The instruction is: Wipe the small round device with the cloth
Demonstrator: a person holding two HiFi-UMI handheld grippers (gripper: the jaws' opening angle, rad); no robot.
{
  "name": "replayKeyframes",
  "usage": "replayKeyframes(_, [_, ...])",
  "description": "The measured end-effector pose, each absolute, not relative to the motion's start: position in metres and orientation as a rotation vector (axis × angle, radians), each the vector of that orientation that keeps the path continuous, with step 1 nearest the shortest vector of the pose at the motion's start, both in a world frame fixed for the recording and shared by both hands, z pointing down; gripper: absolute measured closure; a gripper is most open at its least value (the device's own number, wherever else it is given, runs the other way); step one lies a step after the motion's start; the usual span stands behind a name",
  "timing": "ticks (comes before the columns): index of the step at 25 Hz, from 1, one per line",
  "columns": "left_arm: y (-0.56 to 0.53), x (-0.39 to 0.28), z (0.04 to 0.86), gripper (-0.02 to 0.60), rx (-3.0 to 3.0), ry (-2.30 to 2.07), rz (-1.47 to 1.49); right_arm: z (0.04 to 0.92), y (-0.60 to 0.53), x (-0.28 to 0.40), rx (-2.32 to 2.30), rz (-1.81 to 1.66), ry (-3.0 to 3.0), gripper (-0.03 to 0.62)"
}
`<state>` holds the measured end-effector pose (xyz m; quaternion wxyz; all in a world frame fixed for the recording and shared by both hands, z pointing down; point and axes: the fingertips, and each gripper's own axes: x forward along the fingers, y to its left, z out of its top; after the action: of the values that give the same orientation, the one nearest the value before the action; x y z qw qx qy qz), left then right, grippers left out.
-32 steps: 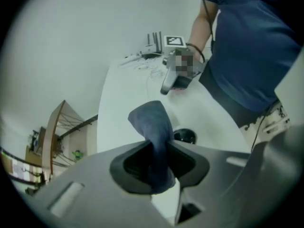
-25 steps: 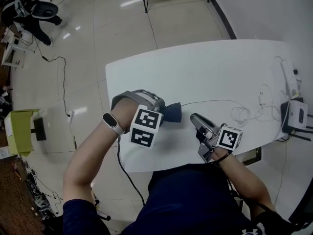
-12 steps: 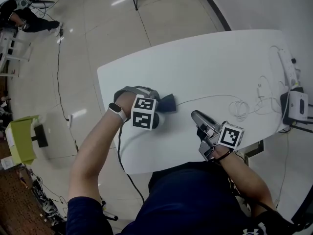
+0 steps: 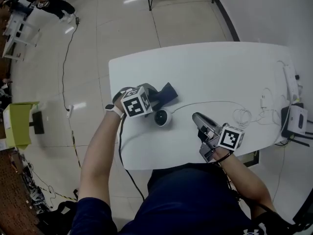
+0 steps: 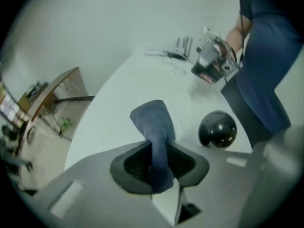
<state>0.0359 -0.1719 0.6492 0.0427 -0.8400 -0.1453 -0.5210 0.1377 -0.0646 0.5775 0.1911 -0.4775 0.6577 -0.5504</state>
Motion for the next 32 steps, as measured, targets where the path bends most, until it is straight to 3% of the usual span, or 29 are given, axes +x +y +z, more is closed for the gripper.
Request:
replayKeyframes(5, [-0.165, -0.008, 0.612, 0.491, -2.963, -0.072, -1.389, 0.566, -0.077, 0.104, -1.384, -1.491, 2.182, 0.516])
replayKeyframes(10, [-0.144, -0.022, 0.624, 0.491, -2.682, -0.213, -1.482, 0.562, -0.078, 0.071, -1.318, -1.495, 2.305, 0.514])
replayKeyframes(19, [-0.138, 0.005, 0.576, 0.489, -2.418, -0.253, -1.329, 0.563, -0.062, 0.067, -1.316, -1.547, 2.233, 0.514])
replayKeyframes(32, [-0.079, -0.018, 0.561, 0.489, -2.081, 0.134, -1.030, 0.564, -0.061, 0.060, -1.294, -1.565, 2.213, 0.516])
